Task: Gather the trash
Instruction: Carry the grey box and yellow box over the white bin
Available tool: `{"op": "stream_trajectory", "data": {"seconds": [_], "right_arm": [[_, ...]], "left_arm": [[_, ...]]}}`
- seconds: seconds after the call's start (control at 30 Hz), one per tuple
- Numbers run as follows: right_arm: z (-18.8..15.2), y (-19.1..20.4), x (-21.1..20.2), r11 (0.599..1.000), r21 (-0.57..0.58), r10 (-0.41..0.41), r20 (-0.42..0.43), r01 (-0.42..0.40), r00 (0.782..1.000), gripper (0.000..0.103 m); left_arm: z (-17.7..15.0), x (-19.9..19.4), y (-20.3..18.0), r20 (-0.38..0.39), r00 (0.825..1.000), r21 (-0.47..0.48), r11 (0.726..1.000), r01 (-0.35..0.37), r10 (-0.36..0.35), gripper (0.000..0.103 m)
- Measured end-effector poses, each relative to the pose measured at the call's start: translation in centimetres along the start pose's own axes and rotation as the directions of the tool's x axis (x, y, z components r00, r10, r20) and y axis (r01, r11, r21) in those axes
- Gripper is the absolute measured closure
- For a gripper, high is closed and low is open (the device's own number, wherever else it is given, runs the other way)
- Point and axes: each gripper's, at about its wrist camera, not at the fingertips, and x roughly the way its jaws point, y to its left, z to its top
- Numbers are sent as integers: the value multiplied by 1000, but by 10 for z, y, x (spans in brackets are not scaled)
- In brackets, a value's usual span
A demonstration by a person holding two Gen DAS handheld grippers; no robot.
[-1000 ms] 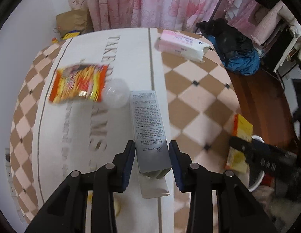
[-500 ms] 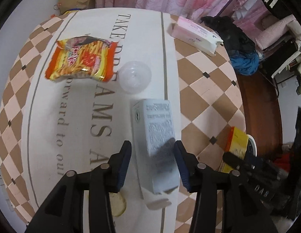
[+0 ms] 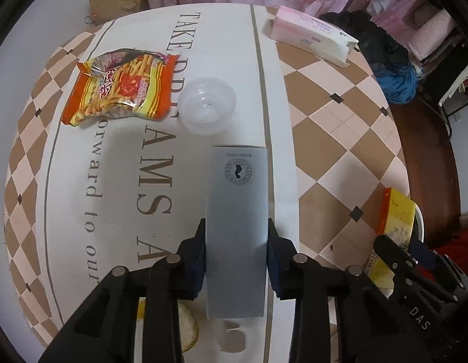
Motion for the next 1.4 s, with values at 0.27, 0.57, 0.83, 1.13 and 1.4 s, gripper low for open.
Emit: {"op": "stream_trajectory", "data": {"seconds": [0.27,0.57,0.83,1.13,1.4], "right_arm": [[-4,-2,-3,1000,-7,13,28,-13,1000,42],[-7,-6,-42,994,-22,106,122,-104,987,42],[-2,-39,-110,986,-29,164,243,-162,956,42],[-22,-143,-182,988,66,109,339,-139,934,42],[-41,-255,-192,970,235,-16,339,-68,941,42]], "left_arm": [[-6,-19,-5,65,997,39,998,-50,48,73],[-7,-74,-16,197,979,70,996,-59,44,73],[-4,-128,-74,294,954,149,989,18,-62,73],[-1,-139,-185,259,937,312,938,148,-235,73],[-9,-96,-296,120,941,453,861,232,-317,73]]}}
